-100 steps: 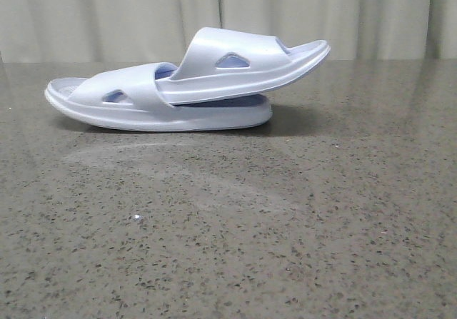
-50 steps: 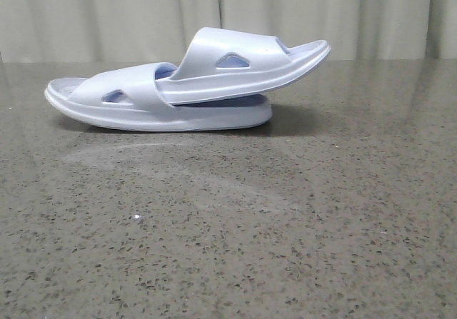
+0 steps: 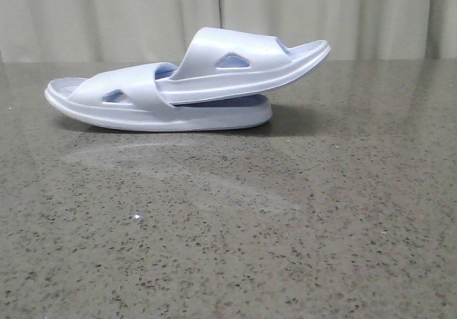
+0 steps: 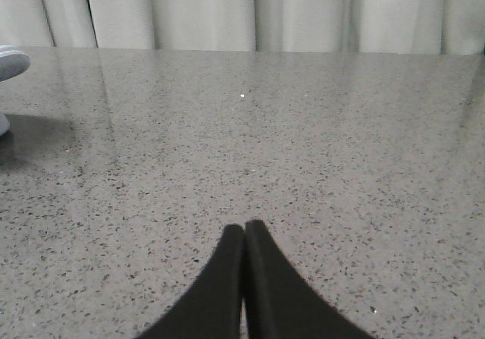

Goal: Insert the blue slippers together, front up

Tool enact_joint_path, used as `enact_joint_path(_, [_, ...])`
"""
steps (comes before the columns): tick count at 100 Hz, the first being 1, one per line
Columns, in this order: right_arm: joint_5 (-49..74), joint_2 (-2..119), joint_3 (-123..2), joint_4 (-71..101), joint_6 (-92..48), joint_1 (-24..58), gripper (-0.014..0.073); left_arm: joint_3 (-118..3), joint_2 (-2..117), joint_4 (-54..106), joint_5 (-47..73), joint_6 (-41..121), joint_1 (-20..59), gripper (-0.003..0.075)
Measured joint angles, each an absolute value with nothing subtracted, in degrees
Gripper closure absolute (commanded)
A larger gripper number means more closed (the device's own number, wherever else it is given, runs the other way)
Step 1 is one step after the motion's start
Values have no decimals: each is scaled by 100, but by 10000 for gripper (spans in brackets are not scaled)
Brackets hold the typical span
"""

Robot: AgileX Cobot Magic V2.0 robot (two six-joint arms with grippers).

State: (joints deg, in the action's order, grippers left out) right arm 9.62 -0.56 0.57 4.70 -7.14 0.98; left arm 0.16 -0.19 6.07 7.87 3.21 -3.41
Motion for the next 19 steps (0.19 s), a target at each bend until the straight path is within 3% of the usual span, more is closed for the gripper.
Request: enact_joint_path(19, [962, -56, 57, 470, -714, 98, 683, 16, -19, 607, 787, 321, -341, 705])
